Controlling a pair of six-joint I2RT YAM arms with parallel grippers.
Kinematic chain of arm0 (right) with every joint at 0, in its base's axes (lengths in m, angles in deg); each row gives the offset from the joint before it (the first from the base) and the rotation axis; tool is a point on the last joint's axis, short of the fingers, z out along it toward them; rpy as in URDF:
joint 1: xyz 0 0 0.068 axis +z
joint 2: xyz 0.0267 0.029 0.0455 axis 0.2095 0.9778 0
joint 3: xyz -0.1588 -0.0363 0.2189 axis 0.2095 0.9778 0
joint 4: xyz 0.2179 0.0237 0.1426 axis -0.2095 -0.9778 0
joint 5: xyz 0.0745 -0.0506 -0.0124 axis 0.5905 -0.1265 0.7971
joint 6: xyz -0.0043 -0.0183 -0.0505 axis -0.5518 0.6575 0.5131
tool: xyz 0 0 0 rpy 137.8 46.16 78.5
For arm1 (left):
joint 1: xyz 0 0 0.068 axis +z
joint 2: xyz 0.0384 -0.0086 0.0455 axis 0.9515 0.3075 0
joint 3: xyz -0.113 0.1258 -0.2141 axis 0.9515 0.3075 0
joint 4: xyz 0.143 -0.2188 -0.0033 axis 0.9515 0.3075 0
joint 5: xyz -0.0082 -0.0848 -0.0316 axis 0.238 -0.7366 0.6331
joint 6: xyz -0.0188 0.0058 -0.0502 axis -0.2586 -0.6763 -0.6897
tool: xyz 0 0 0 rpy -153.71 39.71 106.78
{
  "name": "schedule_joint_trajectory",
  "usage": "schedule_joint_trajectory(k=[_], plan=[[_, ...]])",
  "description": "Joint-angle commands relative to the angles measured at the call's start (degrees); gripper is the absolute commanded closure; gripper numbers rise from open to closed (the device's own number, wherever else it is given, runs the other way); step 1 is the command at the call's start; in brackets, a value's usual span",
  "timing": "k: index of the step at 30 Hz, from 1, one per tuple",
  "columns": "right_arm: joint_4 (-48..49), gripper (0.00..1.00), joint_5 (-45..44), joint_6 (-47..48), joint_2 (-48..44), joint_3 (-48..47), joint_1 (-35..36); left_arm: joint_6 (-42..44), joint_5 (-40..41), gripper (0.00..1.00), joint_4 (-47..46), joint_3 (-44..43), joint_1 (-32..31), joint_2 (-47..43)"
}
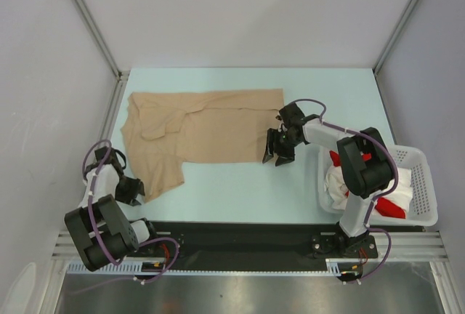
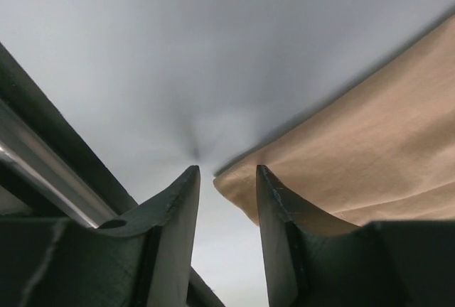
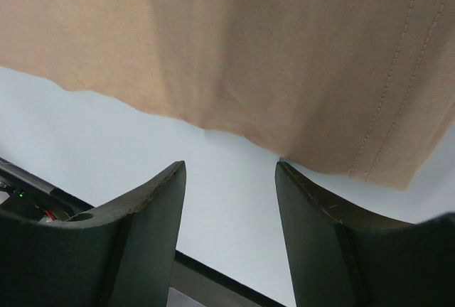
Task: Fold and stack the t-shirts
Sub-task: Fold the tshirt
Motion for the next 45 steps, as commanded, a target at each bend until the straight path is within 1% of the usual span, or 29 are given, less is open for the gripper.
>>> schedule_joint_trajectory(k=[1,2,6,8,11,14,15,17,18,20,21,24,26,27,30,32,36,38,43,45], plan=[[0.4,0.41,0.3,-0.5,-0.8,-1.7,0.1,-1.1,-3.1,0.58,-2.4,2.2,0.6,0.2],[0.4,0.4,0.0,-0.6,-1.2,-1.5,0.1,-0.6,-4.8,0.59,-3.7,2.9,0.6,0.7],[0.4,0.4,-0.8,-1.0,-1.4,-1.3,-0.4,1.4,-7.2,0.59,-5.2,3.0,0.5,2.5],[0.4,0.4,-1.0,-1.1,-1.4,-1.5,-0.7,1.9,-7.1,0.59,-5.1,2.7,0.5,3.4],[0.2,0.4,-1.9,-1.5,-1.5,-1.5,-1.1,1.1,-5.4,0.62,-4.3,2.2,0.6,4.2],[-0.9,0.4,-3.6,-1.6,-2.2,-1.3,-1.6,0.3,-6.2,0.74,-7.0,3.4,1.4,3.7],[-1.4,0.39,-4.4,-1.7,-2.4,-1.2,-1.9,0.5,-6.9,0.88,-8.0,3.9,1.9,3.8],[-2.5,0.39,-5.3,-2.0,-3.3,-1.0,-3.0,1.0,-6.8,0.98,-8.0,3.9,2.1,3.6],[-2.7,0.38,-6.2,-2.1,-3.6,-0.9,-3.2,1.7,-6.7,1.0,-7.9,3.5,2.4,3.3],[-4.0,0.35,-8.1,-2.2,-4.4,-1.3,-3.8,2.5,-6.8,1.0,-7.5,2.4,2.6,2.3],[-4.4,0.3,-9.5,-2.3,-4.6,-1.5,-4.1,3.1,-6.8,1.0,-7.1,2.0,2.5,1.0],[-4.5,0.27,-10.0,-3.4,-4.3,-1.9,-5.3,3.9,-5.5,1.0,-5.5,0.0,2.4,-1.1],[-4.0,0.27,-10.4,-4.2,-3.8,-2.2,-5.6,4.2,-5.7,1.0,-4.8,-0.3,2.4,-1.6],[-4.0,0.3,-10.0,-5.1,-3.6,-2.6,-5.7,4.0,-5.9,0.99,-4.4,-0.4,2.3,-2.3],[-6.1,0.34,-10.9,-5.7,-3.1,-4.0,-5.8,3.2,-6.2,1.0,-4.3,0.4,2.2,-3.4],[-8.4,0.35,-12.6,-5.3,-3.5,-4.4,-6.0,3.0,-5.9,1.0,-4.2,0.5,1.7,-4.5],[-8.6,0.39,-13.8,-4.3,-3.7,-4.0,-7.0,3.2,-5.4,1.0,-3.2,-0.7,0.6,-5.6],[-8.9,0.39,-14.8,-4.0,-2.5,-4.7,-7.2,3.4,-5.4,1.0,-2.6,-1.6,0.4,-5.9],[-5.7,0.41,-14.6,-3.4,-1.6,-2.4,-7.6,3.5,-5.4,1.0,-1.9,-3.9,-0.4,-5.9],[-5.4,0.42,-14.9,-2.8,-0.3,-2.6,-7.6,3.5,-3.4,1.0,-1.5,-4.7,-0.9,-6.0]])
